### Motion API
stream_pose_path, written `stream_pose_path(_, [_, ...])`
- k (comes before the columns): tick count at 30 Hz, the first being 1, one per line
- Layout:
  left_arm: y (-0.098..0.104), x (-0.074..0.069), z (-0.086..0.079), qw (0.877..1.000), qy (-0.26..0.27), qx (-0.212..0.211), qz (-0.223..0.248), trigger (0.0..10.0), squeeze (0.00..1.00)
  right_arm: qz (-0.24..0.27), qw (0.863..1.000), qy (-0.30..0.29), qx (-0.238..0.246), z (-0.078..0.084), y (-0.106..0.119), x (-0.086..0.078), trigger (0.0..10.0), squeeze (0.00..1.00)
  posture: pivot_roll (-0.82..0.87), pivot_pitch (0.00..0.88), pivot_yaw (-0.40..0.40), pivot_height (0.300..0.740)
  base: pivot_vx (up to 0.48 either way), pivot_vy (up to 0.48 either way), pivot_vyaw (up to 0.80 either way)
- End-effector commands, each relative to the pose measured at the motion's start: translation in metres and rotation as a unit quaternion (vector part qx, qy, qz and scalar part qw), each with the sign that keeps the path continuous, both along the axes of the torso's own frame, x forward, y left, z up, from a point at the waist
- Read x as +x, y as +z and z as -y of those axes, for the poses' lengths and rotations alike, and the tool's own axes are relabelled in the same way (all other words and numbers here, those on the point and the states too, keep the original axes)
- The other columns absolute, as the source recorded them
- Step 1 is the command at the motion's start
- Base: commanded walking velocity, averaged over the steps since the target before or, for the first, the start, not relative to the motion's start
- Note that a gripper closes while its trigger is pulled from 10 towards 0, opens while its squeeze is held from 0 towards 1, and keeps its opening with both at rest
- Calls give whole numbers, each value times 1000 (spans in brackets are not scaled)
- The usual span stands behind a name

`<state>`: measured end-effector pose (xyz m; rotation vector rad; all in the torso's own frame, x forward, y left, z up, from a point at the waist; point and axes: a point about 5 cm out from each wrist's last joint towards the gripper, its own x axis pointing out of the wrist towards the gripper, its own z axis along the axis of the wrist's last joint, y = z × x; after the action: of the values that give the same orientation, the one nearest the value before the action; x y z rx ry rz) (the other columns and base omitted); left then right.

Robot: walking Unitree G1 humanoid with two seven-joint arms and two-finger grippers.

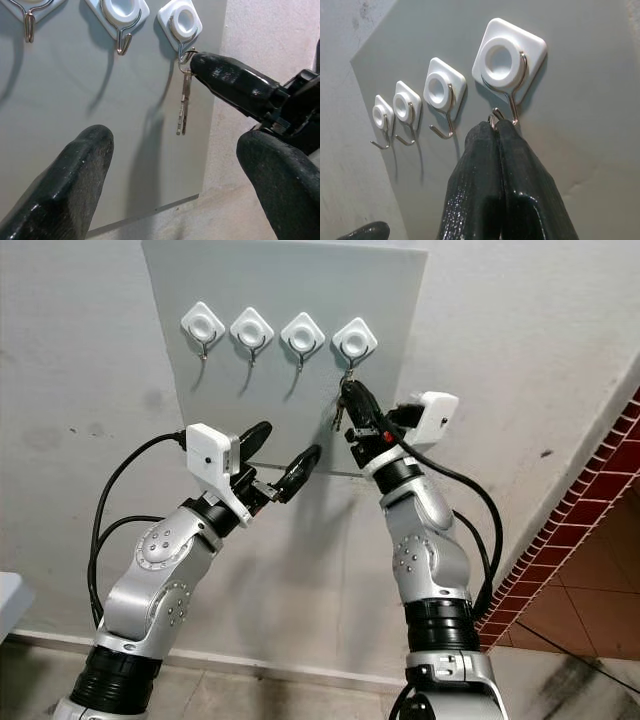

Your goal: Hang keys on a hook

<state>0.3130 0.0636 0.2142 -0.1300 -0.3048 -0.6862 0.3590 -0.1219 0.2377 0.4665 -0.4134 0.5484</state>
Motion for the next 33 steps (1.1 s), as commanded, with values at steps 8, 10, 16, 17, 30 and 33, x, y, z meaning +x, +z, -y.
stream_pose_path(8, [3,-3,2,1000,-4,0,4,10000,0,21,1000,-4,14,5,13,6,10000,0,19,0,-29,740,0,0,0])
stream_pose_path(10, [3,-3,2,1000,-4,0,4,10000,0,23,1000,-6,15,6,14,7,10000,0,20,0,-31,740,0,0,0])
stream_pose_path(16, [3,-4,1,1000,-2,-1,4,10000,0,23,999,-9,29,10,15,9,10000,0,23,0,-31,740,0,0,0])
stream_pose_path(17, [2,-4,1,1000,-2,0,1,10000,0,24,999,-9,29,10,15,8,10000,0,23,0,-31,740,0,0,0])
stream_pose_path(30, [3,-3,0,1000,0,0,1,10000,0,50,999,16,14,9,15,4,10000,0,20,0,-30,740,0,0,0])
stream_pose_path(33, [3,-3,0,1000,0,-1,1,10000,0,52,998,15,16,9,16,4,10000,0,20,0,-29,740,0,0,0])
